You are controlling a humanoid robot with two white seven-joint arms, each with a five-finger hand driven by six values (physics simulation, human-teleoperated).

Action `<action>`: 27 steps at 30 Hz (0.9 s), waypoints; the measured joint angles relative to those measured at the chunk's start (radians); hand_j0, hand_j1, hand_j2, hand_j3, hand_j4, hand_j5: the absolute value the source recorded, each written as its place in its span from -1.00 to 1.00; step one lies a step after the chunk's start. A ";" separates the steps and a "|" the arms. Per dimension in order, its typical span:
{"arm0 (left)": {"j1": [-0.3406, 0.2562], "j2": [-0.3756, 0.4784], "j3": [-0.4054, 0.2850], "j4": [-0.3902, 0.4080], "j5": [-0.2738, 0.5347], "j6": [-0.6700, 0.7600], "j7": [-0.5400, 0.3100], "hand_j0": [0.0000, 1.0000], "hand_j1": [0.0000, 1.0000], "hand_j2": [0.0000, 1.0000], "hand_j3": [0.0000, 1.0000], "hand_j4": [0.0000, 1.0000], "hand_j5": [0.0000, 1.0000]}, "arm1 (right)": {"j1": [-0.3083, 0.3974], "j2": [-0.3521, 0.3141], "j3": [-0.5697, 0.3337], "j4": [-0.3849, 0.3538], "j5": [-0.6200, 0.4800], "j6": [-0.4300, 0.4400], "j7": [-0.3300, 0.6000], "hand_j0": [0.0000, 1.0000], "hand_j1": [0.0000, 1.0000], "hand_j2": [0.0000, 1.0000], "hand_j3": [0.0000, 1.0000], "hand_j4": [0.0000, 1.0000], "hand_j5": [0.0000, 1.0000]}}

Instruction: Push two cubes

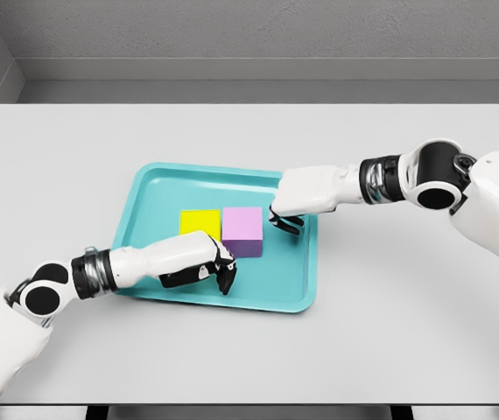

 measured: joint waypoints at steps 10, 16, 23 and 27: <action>0.003 0.012 0.001 -0.084 0.092 0.000 0.000 -1.00 -1.00 -1.00 -1.00 -1.00 -1.00 | 0.000 0.001 0.001 -0.002 0.000 0.000 0.000 -0.77 -0.77 -0.77 -0.77 -0.77 -0.77; -0.005 0.261 0.011 -0.149 0.365 0.000 0.000 -1.00 -1.00 -1.00 -1.00 -1.00 -1.00 | 0.002 0.005 0.008 -0.003 0.000 0.000 0.000 -0.77 -0.77 -0.77 -0.77 -0.77 -0.77; -0.031 0.401 0.047 -0.064 0.455 0.000 0.000 -1.00 -1.00 -1.00 -1.00 -1.00 -1.00 | 0.003 0.013 0.016 -0.003 0.000 0.000 0.000 -0.77 -0.77 -0.77 -0.77 -0.77 -0.77; -0.031 0.414 0.054 -0.021 0.459 0.000 0.000 -1.00 -1.00 -1.00 -1.00 -1.00 -1.00 | 0.003 0.022 0.018 -0.003 0.000 0.000 0.000 -0.77 -0.77 -0.77 -0.77 -0.77 -0.77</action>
